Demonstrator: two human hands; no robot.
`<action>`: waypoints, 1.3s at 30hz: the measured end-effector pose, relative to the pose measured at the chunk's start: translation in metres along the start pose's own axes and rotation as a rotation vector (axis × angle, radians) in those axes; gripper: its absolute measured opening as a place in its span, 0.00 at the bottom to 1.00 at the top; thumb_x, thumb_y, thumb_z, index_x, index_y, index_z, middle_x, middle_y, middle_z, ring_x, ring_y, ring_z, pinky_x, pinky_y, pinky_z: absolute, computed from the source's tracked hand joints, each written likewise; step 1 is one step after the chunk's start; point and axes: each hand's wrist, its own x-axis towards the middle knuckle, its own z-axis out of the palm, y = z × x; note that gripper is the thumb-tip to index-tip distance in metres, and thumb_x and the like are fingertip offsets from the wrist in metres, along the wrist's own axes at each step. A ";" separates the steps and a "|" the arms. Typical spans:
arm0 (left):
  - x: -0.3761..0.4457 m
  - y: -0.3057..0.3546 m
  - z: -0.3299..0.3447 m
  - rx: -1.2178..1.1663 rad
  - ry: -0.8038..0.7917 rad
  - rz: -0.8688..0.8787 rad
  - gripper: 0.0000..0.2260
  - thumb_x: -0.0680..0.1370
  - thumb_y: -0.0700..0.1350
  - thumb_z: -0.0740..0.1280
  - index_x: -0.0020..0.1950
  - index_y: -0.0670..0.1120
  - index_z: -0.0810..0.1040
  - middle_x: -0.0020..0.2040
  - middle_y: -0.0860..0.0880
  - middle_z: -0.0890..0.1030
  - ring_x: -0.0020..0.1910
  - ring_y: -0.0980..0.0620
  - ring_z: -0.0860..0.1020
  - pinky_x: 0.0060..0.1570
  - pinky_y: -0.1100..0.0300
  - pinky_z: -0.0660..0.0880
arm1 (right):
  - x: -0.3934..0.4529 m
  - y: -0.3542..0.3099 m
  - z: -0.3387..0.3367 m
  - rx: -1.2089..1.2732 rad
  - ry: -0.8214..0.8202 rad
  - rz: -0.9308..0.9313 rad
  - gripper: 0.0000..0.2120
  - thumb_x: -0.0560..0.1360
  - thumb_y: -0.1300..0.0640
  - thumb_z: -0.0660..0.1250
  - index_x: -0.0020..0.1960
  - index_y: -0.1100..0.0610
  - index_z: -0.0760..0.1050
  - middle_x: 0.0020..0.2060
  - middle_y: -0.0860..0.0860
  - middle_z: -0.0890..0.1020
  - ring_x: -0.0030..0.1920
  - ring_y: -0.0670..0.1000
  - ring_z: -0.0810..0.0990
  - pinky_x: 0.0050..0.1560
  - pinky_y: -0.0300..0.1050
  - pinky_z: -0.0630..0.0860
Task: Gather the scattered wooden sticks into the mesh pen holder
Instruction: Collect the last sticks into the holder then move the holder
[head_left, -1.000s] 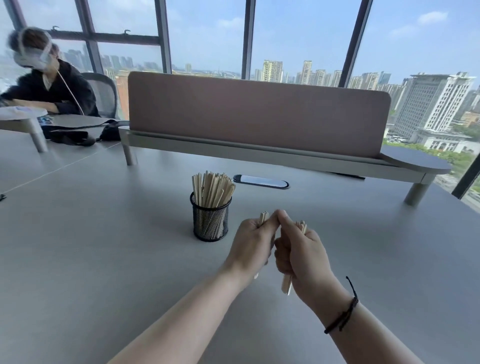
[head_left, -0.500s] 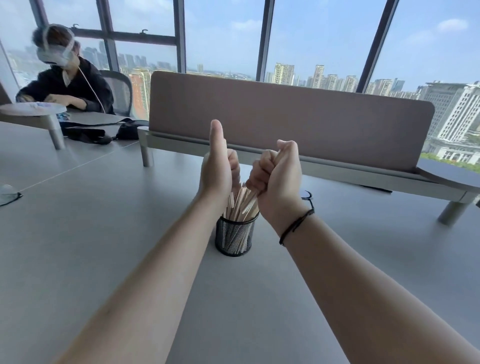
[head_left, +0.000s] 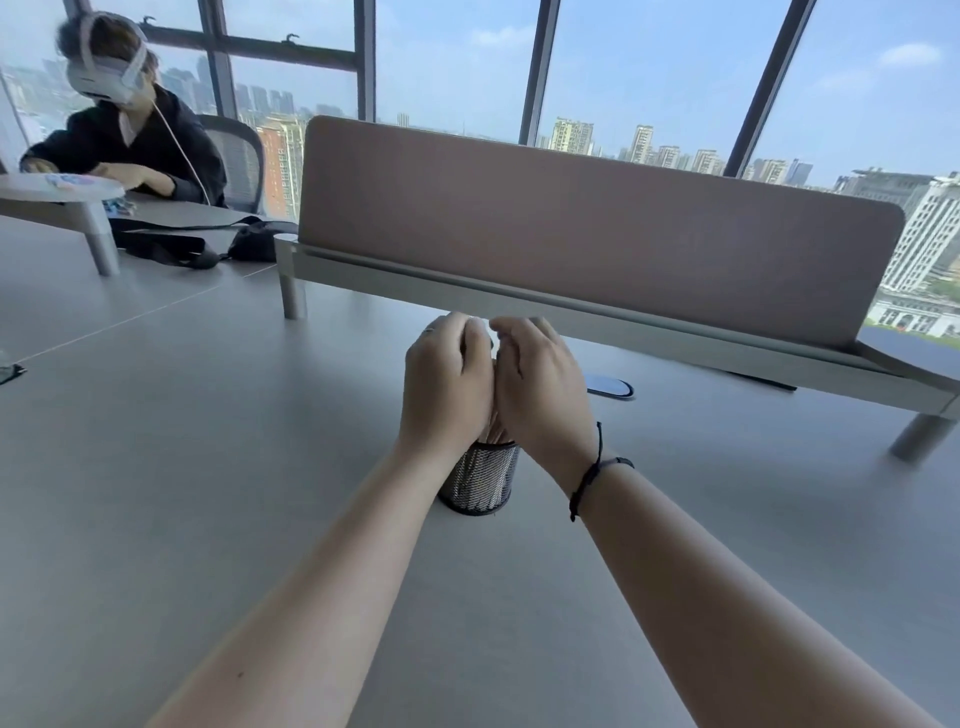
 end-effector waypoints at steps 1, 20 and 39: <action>-0.002 -0.006 0.001 0.059 0.019 0.043 0.13 0.81 0.42 0.58 0.38 0.45 0.76 0.39 0.51 0.79 0.42 0.53 0.74 0.42 0.60 0.70 | -0.001 0.005 0.000 -0.034 -0.063 -0.008 0.19 0.76 0.55 0.50 0.54 0.57 0.78 0.48 0.53 0.81 0.51 0.54 0.77 0.51 0.52 0.74; -0.056 -0.033 -0.006 -0.219 -0.313 -0.302 0.35 0.77 0.73 0.46 0.72 0.53 0.73 0.69 0.57 0.77 0.69 0.61 0.72 0.72 0.56 0.65 | -0.077 0.020 -0.028 0.622 -0.072 0.465 0.29 0.80 0.40 0.58 0.78 0.47 0.58 0.71 0.44 0.68 0.66 0.39 0.70 0.55 0.25 0.67; -0.183 0.031 -0.015 -0.199 -0.630 -0.388 0.45 0.64 0.84 0.49 0.73 0.61 0.70 0.70 0.59 0.75 0.68 0.57 0.73 0.70 0.58 0.67 | -0.176 0.067 -0.103 0.319 -0.026 0.479 0.38 0.57 0.46 0.81 0.58 0.35 0.61 0.57 0.38 0.75 0.57 0.35 0.75 0.53 0.31 0.72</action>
